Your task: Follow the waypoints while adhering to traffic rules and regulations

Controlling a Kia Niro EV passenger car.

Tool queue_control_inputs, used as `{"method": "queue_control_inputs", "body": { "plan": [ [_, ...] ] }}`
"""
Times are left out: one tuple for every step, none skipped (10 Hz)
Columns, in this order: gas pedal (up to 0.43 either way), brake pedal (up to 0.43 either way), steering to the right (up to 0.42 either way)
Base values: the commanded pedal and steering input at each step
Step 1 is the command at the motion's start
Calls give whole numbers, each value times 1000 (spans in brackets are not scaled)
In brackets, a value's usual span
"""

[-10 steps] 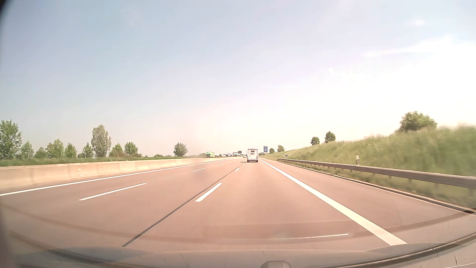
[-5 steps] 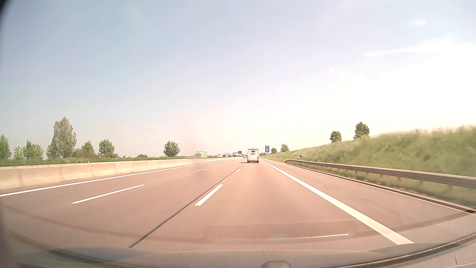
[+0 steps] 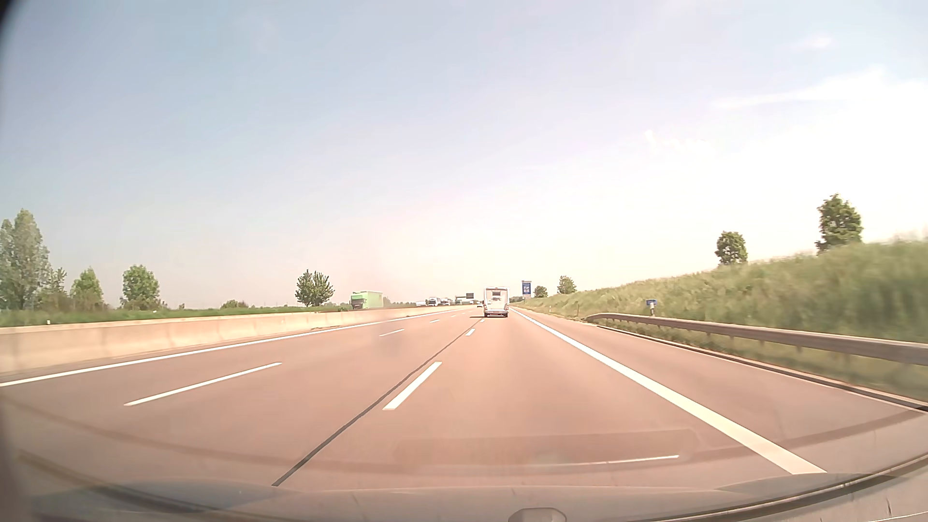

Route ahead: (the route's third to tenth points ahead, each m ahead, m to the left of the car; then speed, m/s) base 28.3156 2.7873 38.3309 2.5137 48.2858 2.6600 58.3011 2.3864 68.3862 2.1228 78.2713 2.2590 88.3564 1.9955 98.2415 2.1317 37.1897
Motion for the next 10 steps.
{"method": "queue_control_inputs", "body": {
  "plan": [
    [299,0,-8],
    [299,0,-8],
    [299,0,-8],
    [299,0,-8],
    [299,0,-7],
    [299,0,-5],
    [299,0,-5],
    [299,0,-5],
    [299,0,-4],
    [311,0,-3]
  ]
}}
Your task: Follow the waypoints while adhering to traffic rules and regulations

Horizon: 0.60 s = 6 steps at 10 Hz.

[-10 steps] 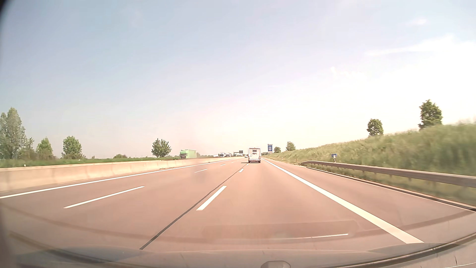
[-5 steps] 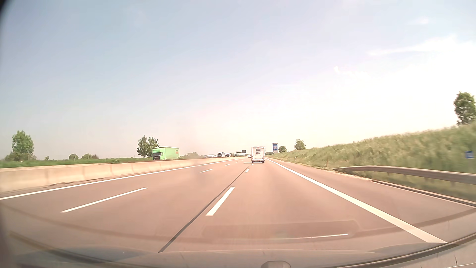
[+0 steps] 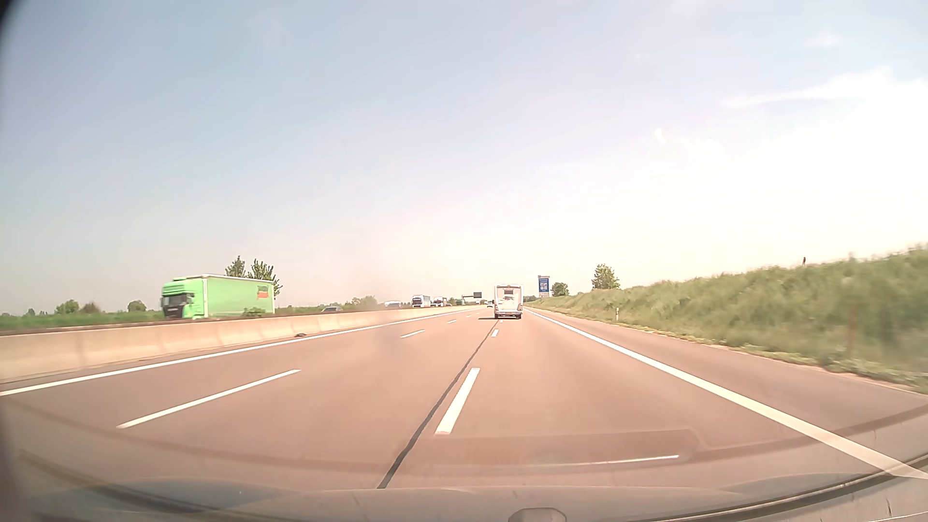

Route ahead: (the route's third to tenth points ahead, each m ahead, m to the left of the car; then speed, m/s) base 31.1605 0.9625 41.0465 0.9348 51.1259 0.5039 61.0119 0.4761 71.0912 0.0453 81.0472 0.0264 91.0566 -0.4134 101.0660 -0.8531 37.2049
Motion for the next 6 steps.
{"method": "queue_control_inputs", "body": {
  "plan": [
    [311,0,-3],
    [311,0,-3],
    [311,0,-3],
    [311,0,-3],
    [311,0,-3],
    [311,0,-3]
  ]
}}
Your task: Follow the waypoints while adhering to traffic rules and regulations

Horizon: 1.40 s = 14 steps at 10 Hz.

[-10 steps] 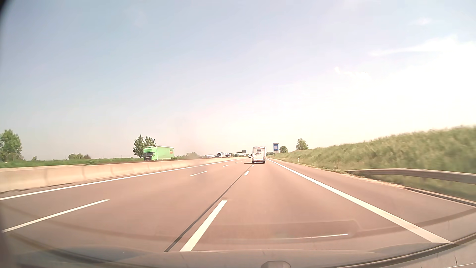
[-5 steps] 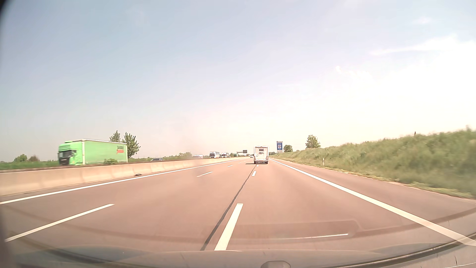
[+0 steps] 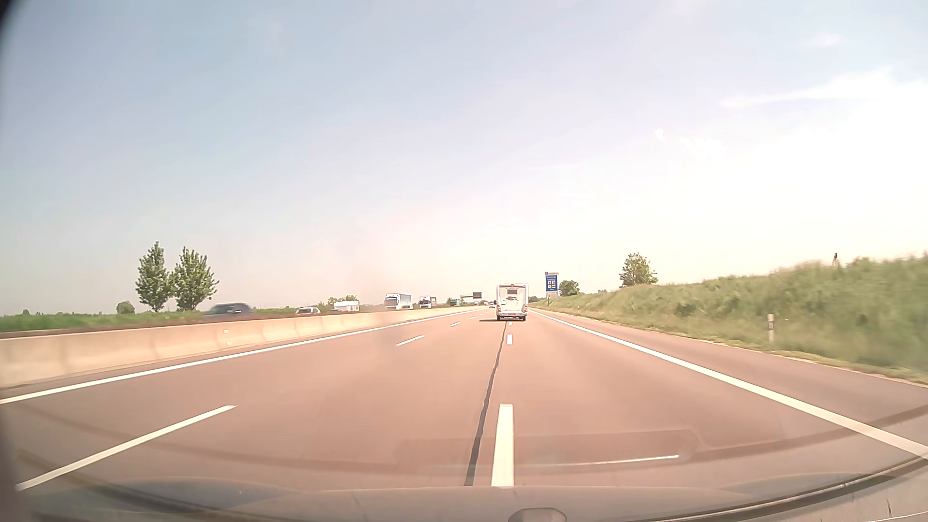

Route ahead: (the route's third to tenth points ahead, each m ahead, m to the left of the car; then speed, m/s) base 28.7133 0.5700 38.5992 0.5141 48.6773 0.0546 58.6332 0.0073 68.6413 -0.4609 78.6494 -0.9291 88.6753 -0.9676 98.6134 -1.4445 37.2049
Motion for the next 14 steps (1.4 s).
{"method": "queue_control_inputs", "body": {
  "plan": [
    [311,0,-2],
    [311,0,-2],
    [311,0,-2],
    [311,0,-3],
    [319,0,-2],
    [319,0,-2],
    [319,0,-3],
    [331,0,-3],
    [331,0,-3],
    [331,0,-3],
    [331,0,-3],
    [331,0,-3],
    [331,0,-3],
    [331,0,-3]
  ]
}}
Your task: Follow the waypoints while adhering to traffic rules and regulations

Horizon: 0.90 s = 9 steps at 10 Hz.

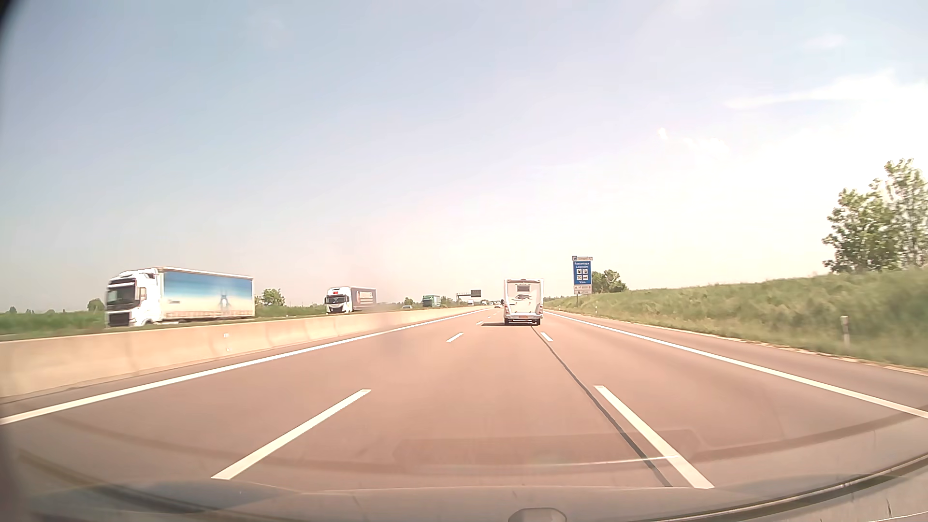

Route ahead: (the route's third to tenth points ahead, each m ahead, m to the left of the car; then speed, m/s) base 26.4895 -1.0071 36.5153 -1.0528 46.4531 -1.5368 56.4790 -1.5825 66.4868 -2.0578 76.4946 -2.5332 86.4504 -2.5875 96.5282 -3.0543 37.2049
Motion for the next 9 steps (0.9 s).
{"method": "queue_control_inputs", "body": {
  "plan": [
    [339,0,-3],
    [339,0,-3],
    [339,0,-3],
    [339,0,-3],
    [339,0,-3],
    [339,0,-3],
    [339,0,-3],
    [339,0,-3],
    [339,0,-2]
  ]
}}
